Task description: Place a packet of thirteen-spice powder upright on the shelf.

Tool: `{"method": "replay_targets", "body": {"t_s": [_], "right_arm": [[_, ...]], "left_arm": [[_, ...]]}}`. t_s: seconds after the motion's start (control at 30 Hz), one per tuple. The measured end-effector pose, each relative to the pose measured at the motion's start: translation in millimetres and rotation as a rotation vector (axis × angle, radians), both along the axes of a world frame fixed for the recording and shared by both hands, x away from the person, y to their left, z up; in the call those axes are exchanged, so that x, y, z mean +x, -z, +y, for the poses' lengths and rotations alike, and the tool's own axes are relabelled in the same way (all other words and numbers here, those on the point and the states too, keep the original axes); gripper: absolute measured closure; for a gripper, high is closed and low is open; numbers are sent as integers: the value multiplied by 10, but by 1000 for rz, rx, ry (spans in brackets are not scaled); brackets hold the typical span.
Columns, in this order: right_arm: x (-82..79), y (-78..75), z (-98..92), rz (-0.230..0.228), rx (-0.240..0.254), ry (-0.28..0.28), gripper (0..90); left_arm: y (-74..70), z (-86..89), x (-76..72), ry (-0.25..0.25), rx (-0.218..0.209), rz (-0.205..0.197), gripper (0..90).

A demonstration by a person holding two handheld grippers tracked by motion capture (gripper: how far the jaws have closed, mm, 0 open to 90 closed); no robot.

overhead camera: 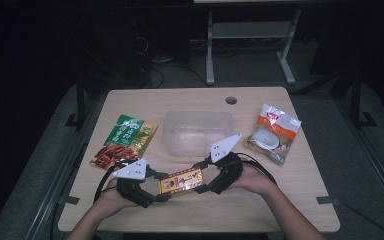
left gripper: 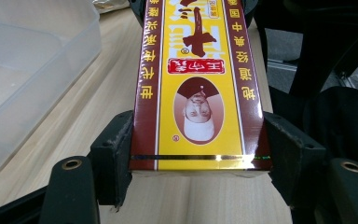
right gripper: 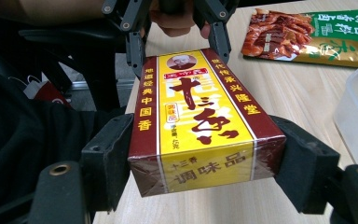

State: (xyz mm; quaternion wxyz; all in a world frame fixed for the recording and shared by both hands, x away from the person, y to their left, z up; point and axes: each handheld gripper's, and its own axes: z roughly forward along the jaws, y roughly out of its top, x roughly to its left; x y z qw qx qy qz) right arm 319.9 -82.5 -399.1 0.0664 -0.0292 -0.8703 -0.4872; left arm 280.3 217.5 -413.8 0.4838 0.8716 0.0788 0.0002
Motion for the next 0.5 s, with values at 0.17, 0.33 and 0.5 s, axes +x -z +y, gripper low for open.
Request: {"method": "replay_targets", "body": {"t_s": [0.17,0.33,0.5], "right_arm": [[-29,-27,-10,-9,4,-11,299],[-52,-22,1,-25,-16,-23,314],[-48,-16,1,-28,-34,-7,317]], "left_arm": [[33,16,21,17,-24,27,319],[97,3,54,39,1,44,312],[122,4,51,-1,17,41,229]]}}
